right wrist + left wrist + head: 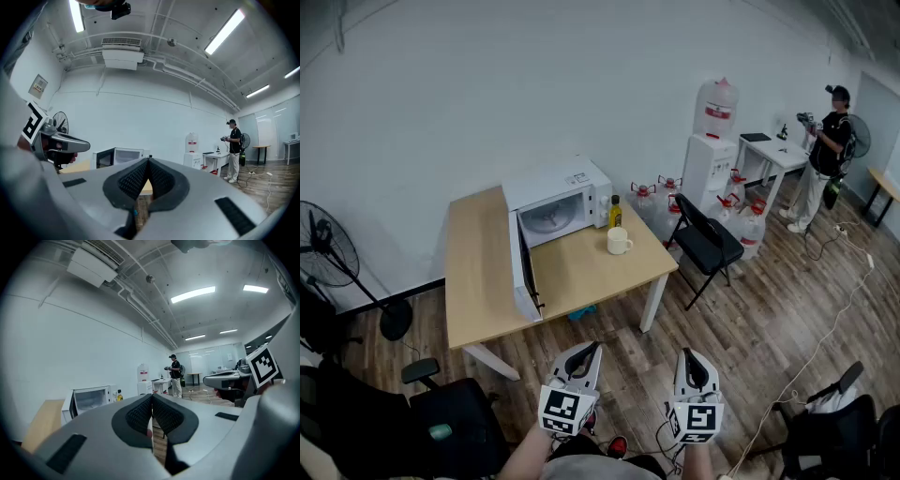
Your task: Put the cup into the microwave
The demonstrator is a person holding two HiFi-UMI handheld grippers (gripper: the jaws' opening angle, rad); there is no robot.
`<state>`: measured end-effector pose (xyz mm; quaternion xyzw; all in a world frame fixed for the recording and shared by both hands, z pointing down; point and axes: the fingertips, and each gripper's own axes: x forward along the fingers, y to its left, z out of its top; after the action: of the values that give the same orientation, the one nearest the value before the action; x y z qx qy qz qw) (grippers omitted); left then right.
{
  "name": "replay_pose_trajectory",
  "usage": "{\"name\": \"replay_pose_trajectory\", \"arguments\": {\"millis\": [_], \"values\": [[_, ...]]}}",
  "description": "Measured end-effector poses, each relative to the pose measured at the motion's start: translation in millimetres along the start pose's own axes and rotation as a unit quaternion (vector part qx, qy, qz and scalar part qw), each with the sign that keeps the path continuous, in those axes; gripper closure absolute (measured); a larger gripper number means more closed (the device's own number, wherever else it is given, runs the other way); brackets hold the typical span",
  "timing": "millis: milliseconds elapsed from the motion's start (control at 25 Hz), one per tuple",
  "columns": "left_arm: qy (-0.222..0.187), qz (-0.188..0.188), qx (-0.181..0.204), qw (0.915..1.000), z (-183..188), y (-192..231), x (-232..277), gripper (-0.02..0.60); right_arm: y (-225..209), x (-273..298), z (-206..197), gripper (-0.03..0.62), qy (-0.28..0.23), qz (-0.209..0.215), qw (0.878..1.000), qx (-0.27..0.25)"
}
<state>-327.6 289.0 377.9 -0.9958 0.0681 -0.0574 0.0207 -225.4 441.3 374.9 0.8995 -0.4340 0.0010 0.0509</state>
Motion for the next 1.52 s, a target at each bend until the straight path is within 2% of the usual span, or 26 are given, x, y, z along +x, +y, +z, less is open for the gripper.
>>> {"name": "replay_pose_trajectory", "arguments": {"millis": [280,440,760,1120,1520], "values": [[0.001,-0.009,-0.005,1.0000,-4,-14,8,0.557,-11,-5,-3,0.577,-0.003,0.002,1.000,0.010],[-0.004,-0.013,-0.002,0.9999,-1,-19,16,0.557,-22,-9,-5,0.577,0.002,-0.011,1.000,0.008],[-0.001,-0.043,0.000,0.9991,-2,-37,66,0.557,-61,2,-17,0.577,0.012,-0.039,0.999,0.016],[0.002,-0.064,-0.001,0.9980,2,-40,162,0.557,-115,69,-29,0.577,0.019,-0.046,0.999,0.019],[0.016,-0.037,-0.014,0.9991,13,-5,284,0.557,-173,191,-28,0.577,0.028,-0.012,0.999,0.023]]}}
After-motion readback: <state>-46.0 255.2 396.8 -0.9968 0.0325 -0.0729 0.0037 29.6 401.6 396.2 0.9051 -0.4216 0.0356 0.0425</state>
